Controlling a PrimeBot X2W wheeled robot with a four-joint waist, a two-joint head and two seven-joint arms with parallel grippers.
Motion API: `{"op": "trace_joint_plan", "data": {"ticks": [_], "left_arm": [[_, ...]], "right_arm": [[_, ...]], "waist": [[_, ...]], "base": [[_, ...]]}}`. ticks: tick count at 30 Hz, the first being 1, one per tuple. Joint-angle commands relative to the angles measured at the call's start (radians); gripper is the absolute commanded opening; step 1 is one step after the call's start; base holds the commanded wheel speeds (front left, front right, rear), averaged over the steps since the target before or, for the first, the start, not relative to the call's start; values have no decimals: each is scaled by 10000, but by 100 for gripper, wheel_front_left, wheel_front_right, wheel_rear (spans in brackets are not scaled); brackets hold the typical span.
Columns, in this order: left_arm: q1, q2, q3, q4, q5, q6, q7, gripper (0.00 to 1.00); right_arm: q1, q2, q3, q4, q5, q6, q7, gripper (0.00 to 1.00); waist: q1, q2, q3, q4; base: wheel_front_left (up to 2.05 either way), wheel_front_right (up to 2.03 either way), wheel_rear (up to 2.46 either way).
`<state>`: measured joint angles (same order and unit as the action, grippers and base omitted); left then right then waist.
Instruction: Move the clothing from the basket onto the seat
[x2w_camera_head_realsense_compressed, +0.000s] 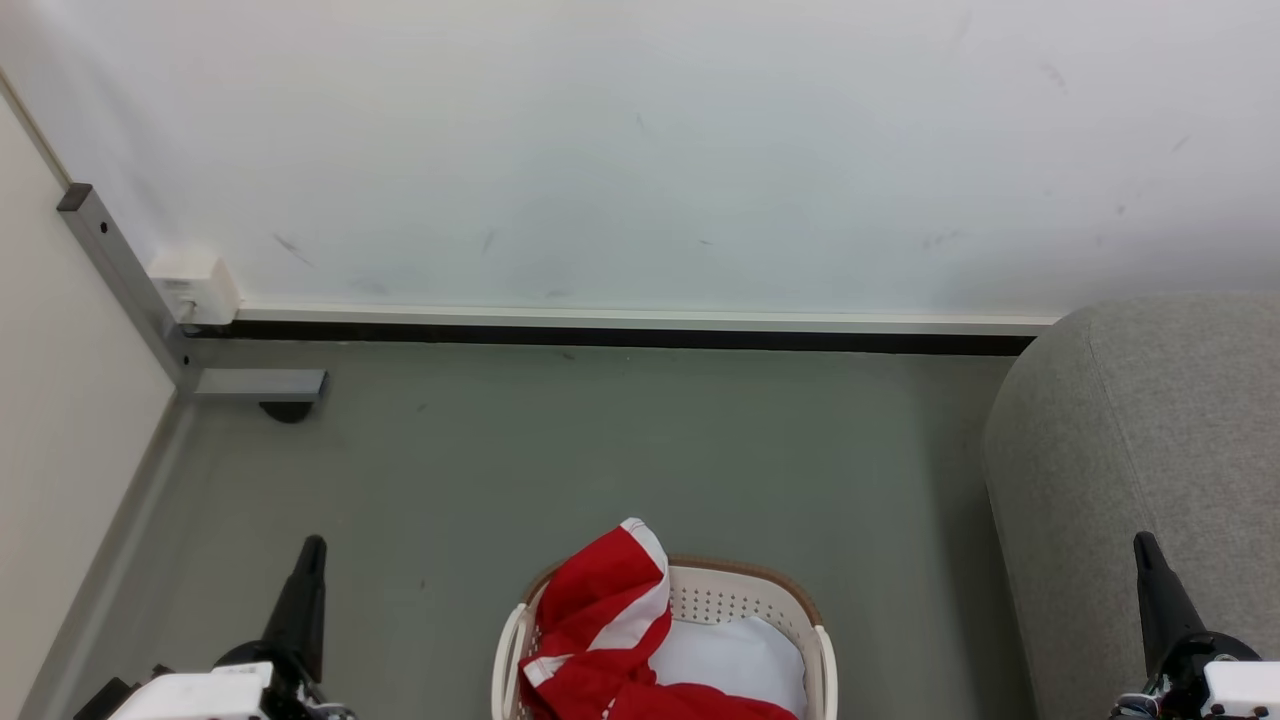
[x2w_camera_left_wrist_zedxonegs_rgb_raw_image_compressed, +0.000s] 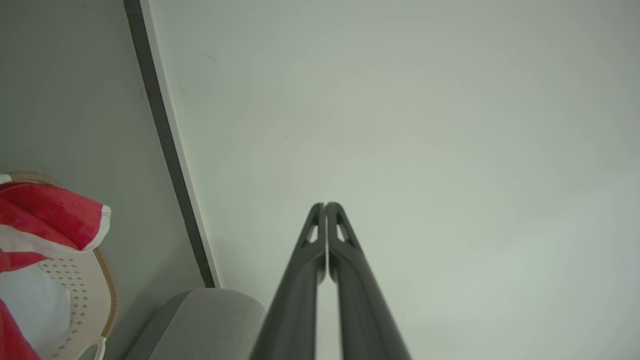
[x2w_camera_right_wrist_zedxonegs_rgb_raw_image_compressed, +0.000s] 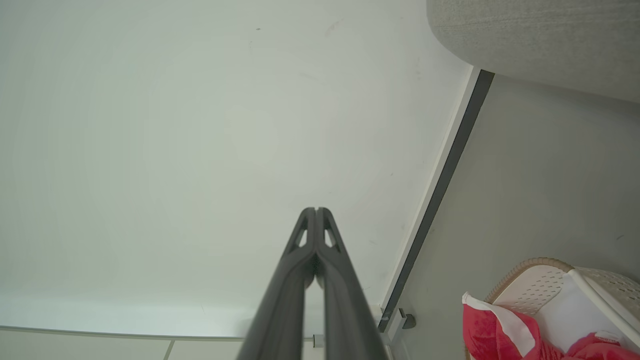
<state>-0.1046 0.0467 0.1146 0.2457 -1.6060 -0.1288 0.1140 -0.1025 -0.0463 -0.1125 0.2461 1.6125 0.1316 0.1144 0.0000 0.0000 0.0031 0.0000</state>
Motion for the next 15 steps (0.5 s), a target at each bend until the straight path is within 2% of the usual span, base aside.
{"op": "trace_joint_plan", "data": {"ticks": [1, 15], "left_arm": [[-85, 71, 11, -36, -133, -49, 31, 0], [-84, 71, 11, -36, -133, -49, 31, 0]], "right_arm": [[-127, -80, -34, -45, 10, -19, 23, 0], [-127, -78, -34, -45, 10, -19, 23, 0]], "waist": [[0, 0, 0, 0], [0, 0, 0, 0]], "base": [[0, 0, 0], [0, 0, 0]]}}
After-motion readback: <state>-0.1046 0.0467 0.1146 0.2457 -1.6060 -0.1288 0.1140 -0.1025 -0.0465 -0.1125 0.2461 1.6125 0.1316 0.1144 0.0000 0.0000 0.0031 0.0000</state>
